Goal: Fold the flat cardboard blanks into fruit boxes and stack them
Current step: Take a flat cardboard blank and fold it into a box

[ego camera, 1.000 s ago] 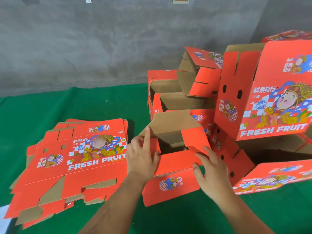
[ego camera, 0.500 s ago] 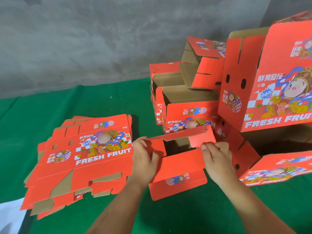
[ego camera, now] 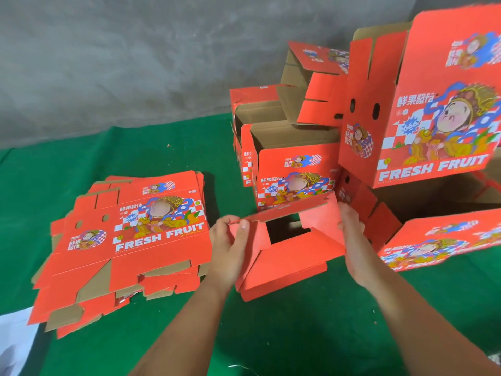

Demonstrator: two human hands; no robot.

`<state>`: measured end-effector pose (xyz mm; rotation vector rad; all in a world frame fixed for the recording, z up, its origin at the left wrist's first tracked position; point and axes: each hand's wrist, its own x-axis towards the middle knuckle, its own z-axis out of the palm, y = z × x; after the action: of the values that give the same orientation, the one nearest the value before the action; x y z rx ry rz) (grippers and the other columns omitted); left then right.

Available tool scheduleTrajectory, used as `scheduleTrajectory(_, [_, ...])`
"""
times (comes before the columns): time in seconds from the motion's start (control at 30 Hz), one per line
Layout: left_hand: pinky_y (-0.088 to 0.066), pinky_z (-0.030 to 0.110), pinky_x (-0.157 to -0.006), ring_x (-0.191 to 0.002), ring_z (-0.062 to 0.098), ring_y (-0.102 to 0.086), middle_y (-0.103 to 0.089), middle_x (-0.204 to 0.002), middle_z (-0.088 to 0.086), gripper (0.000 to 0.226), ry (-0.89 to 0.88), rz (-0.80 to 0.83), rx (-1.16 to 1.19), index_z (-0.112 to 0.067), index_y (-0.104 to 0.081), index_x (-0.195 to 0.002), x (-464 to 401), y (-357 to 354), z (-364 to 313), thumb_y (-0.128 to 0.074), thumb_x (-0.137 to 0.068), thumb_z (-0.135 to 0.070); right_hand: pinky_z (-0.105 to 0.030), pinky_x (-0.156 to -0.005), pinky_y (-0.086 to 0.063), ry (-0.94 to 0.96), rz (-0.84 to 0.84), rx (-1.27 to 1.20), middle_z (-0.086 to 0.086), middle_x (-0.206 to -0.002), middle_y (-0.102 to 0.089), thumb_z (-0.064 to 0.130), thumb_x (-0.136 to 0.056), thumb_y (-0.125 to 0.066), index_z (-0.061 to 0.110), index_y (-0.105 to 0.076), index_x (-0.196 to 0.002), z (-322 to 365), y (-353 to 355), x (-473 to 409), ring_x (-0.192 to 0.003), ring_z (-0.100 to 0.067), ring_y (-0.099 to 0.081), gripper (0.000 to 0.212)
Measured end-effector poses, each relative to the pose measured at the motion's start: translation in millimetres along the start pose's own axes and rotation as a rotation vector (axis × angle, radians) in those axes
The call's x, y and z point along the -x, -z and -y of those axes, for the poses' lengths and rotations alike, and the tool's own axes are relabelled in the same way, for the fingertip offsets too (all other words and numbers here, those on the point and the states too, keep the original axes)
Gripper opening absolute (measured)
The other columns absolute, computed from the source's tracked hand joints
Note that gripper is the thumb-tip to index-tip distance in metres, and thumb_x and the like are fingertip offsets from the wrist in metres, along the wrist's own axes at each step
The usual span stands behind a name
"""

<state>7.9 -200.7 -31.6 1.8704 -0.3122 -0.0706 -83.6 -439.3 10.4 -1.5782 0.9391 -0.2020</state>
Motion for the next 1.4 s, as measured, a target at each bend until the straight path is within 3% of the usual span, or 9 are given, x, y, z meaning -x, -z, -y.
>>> scheduleTrajectory(0.2, [-0.037, 0.025, -0.107, -0.115, -0.016, -0.045, -0.045, -0.123, -0.017, 0.038, 0.102, 0.004, 0.064, -0.054, -0.054, -0.106, 0.7, -7.6, -7.0, -0.065, -0.070, -0.063, -0.047, -0.112, -0.032, 0.066, -0.055, 0.226, -0.001, -0.133, -0.029, 0.078, -0.059, -0.061, 0.046, -0.021, -0.150, -20.2, -4.5, 33.9, -0.128, -0.026, -0.032, 0.105])
scheduleTrajectory(0.37, [-0.038, 0.034, -0.110, -0.118, -0.007, -0.045, -0.044, -0.124, -0.012, 0.054, 0.021, 0.031, -0.068, -0.056, -0.043, -0.115, 0.8, 2.3, 4.9, -0.077, -0.078, -0.036, -0.033, -0.101, -0.032, 0.042, -0.146, 0.046, -0.007, -0.137, -0.034, 0.050, -0.059, -0.060, 0.038, -0.027, -0.157, -27.8, 1.5, 21.7, -0.124, -0.026, -0.038, 0.104])
scheduleTrajectory(0.57, [-0.030, 0.016, -0.099, -0.120, 0.008, -0.046, -0.041, -0.132, -0.005, 0.050, -0.024, 0.007, -0.207, -0.037, -0.042, -0.124, 19.1, -9.5, 7.0, -0.074, -0.092, -0.016, -0.053, -0.105, -0.041, 0.146, -0.191, 0.627, -0.012, -0.138, -0.030, 0.046, -0.066, -0.091, 0.026, -0.007, -0.154, -49.8, -7.7, 25.2, -0.132, -0.043, -0.036, 0.124])
scheduleTrajectory(0.73, [-0.040, 0.032, -0.106, -0.117, 0.020, -0.052, -0.039, -0.130, 0.001, 0.045, 0.020, -0.040, -0.304, -0.023, -0.049, -0.128, 24.5, -14.6, -1.6, -0.075, -0.091, -0.023, -0.054, -0.100, -0.045, 0.098, -0.311, 0.682, -0.016, -0.137, -0.037, 0.059, -0.059, -0.092, 0.020, -0.014, -0.149, -44.2, -21.1, 17.4, -0.129, -0.043, -0.042, 0.125])
scheduleTrajectory(0.83, [-0.034, 0.031, -0.113, -0.124, 0.014, -0.046, -0.044, -0.130, -0.001, 0.049, 0.044, -0.105, -0.143, -0.025, -0.047, -0.131, 29.3, -8.1, -2.5, -0.073, -0.092, -0.038, -0.055, -0.104, -0.042, 0.121, -0.283, 0.607, -0.014, -0.135, -0.038, 0.066, -0.061, -0.085, 0.020, -0.024, -0.144, -47.6, -19.4, 17.2, -0.130, -0.042, -0.039, 0.113])
scheduleTrajectory(0.97, [-0.033, 0.044, -0.120, -0.140, 0.025, -0.046, -0.039, -0.158, 0.009, 0.084, 0.540, -0.223, 0.320, -0.025, -0.020, -0.161, 21.5, 2.8, -3.5, -0.061, -0.096, -0.057, -0.054, -0.105, -0.035, -0.015, -0.245, 0.171, -0.013, -0.133, -0.041, 0.088, -0.063, -0.036, 0.022, -0.046, -0.139, -30.1, -10.5, 20.2, -0.129, -0.041, -0.040, 0.101])
scheduleTrajectory(1.13, [-0.060, 0.042, -0.069, -0.084, 0.026, -0.077, -0.078, -0.108, 0.008, 0.062, 0.946, 0.260, 0.658, -0.027, -0.080, -0.100, 27.6, 26.1, -5.2, -0.045, -0.086, -0.077, -0.053, -0.108, -0.042, -0.134, -0.131, -0.030, -0.011, -0.128, -0.059, 0.097, -0.063, -0.030, 0.019, -0.058, -0.127, -14.1, 9.2, 28.3, -0.118, -0.036, -0.056, 0.105])
scheduleTrajectory(1.27, [-0.056, 0.039, -0.074, -0.090, 0.024, -0.076, -0.078, -0.111, 0.004, 0.048, 0.843, 0.262, 0.597, -0.029, -0.070, -0.116, 41.7, 31.0, 2.3, -0.060, -0.082, -0.061, -0.052, -0.105, -0.047, -0.225, -0.061, -0.159, -0.011, -0.129, -0.062, 0.085, -0.062, -0.051, 0.019, -0.053, -0.140, -18.2, 19.7, 31.2, -0.115, -0.036, -0.061, 0.102])
scheduleTrajectory(1.4, [-0.059, 0.038, -0.068, -0.109, 0.022, -0.071, -0.069, -0.132, 0.005, 0.066, 0.489, 0.306, 0.735, -0.034, -0.057, -0.139, 46.8, 54.2, 1.5, -0.071, -0.075, -0.042, -0.052, -0.093, -0.057, -0.373, 0.513, -0.490, -0.009, -0.132, -0.070, 0.057, -0.074, -0.076, 0.025, -0.070, -0.132, -16.3, 42.2, 42.3, -0.119, -0.030, -0.069, 0.066])
